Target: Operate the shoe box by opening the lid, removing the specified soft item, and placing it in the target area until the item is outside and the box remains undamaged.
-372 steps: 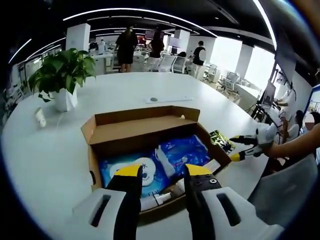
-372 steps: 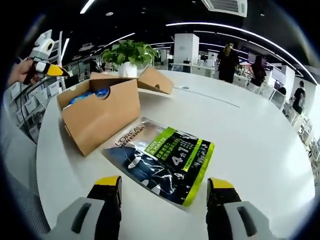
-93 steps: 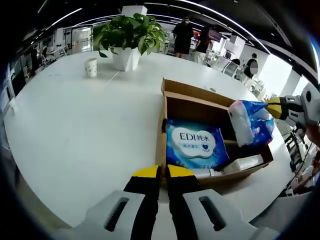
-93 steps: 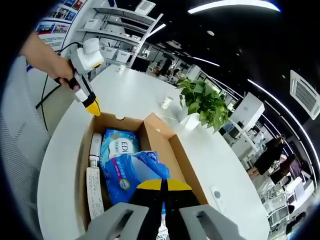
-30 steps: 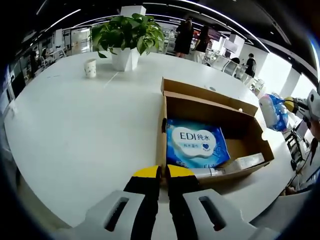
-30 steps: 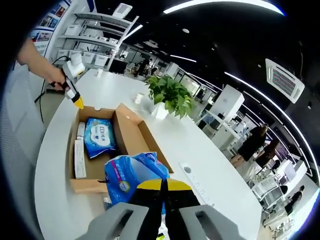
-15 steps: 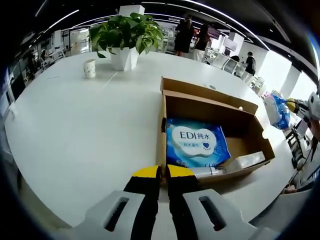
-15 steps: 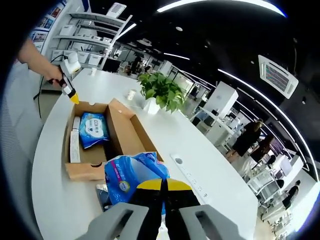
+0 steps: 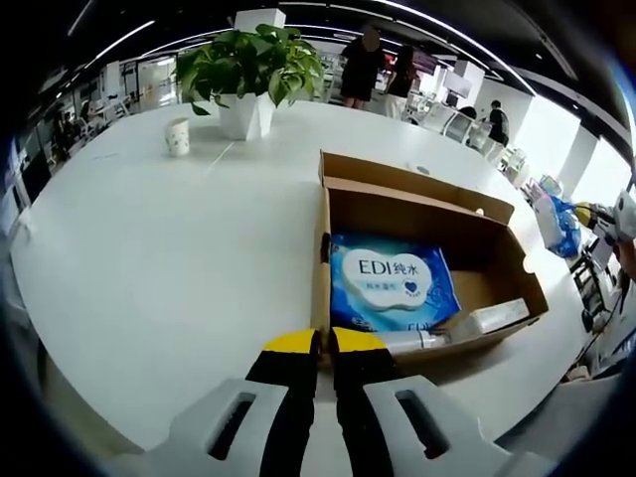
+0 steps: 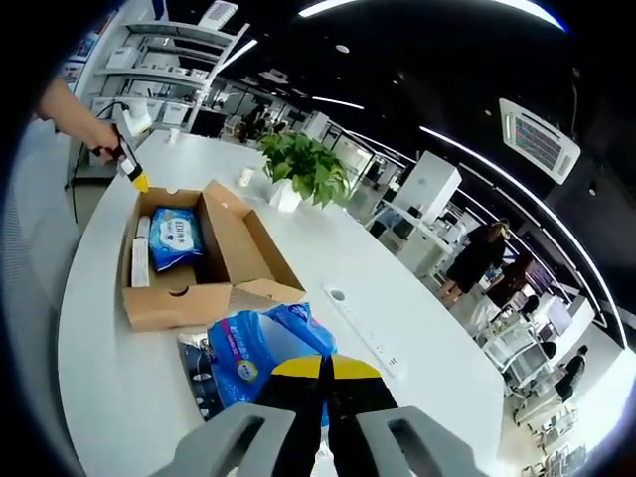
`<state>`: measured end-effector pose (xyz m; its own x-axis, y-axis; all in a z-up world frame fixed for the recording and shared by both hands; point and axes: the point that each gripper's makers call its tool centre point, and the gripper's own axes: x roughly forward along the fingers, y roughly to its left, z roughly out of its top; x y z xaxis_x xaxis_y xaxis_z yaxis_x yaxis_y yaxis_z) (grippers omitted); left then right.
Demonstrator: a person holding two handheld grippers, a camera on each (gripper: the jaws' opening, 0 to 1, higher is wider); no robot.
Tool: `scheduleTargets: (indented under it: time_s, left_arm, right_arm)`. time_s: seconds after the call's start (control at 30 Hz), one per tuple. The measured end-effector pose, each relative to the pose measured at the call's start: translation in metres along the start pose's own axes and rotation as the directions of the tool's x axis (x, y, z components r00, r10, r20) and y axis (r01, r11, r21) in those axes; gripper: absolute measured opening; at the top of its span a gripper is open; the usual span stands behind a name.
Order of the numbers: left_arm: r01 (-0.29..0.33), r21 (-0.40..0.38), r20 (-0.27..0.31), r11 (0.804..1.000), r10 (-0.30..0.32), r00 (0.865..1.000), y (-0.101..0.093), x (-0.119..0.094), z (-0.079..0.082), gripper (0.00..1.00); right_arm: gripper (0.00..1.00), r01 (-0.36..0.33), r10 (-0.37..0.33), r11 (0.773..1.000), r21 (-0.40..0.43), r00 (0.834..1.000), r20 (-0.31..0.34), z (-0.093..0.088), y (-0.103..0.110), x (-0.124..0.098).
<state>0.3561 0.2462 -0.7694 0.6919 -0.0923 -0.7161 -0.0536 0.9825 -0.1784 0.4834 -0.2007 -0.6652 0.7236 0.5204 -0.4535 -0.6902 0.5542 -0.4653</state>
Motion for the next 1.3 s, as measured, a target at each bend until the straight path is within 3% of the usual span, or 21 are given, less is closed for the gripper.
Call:
scheduleTargets:
  time_s: [0.53, 1.3]
  left_arm:
    - [-0.005, 0.008, -0.009, 1.000, 0.005, 1.000, -0.001, 0.000, -0.001, 0.02]
    - [-0.012, 0.009, -0.002, 1.000, 0.012, 1.000, 0.001, 0.000, -0.001, 0.02]
  right_arm:
    - [0.00, 0.038, -0.036, 0.999, 0.039, 0.998, -0.046, -0.038, -0.010, -0.020]
    - [0.00, 0.067, -0.057, 0.994, 0.082, 0.991, -0.121, -0.095, -0.013, -0.029]
